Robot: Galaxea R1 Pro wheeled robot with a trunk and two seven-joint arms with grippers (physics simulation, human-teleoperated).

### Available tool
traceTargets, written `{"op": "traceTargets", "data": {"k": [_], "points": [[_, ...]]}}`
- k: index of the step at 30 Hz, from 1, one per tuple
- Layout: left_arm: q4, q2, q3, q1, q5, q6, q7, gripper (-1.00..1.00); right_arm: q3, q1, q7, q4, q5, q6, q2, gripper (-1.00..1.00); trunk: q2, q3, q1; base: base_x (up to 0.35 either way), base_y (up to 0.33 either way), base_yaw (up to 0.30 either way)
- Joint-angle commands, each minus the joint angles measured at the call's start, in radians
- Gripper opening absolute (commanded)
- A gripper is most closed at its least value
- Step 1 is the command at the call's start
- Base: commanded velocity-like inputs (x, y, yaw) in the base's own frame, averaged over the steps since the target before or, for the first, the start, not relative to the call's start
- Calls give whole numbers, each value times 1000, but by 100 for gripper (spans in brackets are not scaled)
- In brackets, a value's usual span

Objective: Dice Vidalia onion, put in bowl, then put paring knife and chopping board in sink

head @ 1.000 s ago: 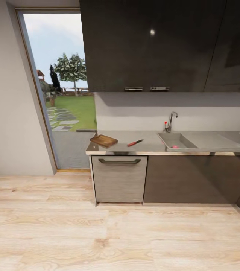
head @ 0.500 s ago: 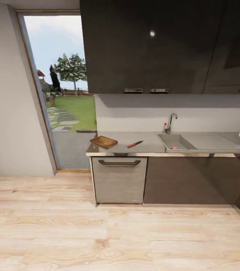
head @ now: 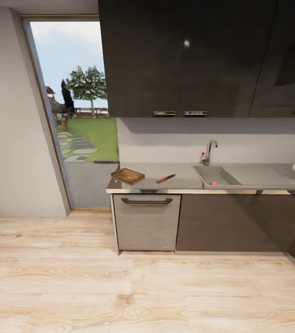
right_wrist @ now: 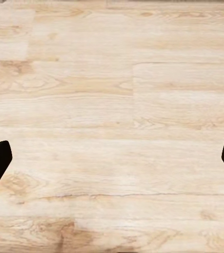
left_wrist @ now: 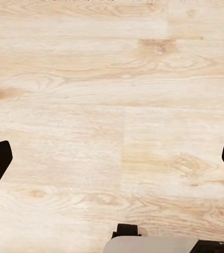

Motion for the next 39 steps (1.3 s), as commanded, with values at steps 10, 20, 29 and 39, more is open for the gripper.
{"op": "traceTargets", "data": {"k": [10,20,29,39], "points": [[-2,2,3,0,-1,-1,4,100,0,-1,0,0,1,-3,0,100,-1,-1,0,13,11,0],[-2,2,3,0,0,0,3,100,1,-1,0,0,1,-3,0,100,-1,-1,0,206,170,0],[-2,1,0,0,-2,-2,3,100,1,-1,0,0,1,-3,0,100,-1,-1,0,97,80,0],[-2,1,0,0,-2,-2,2,100,1,-1,0,0,1,-3,0,100,20,8,-11,2,2,0]]}}
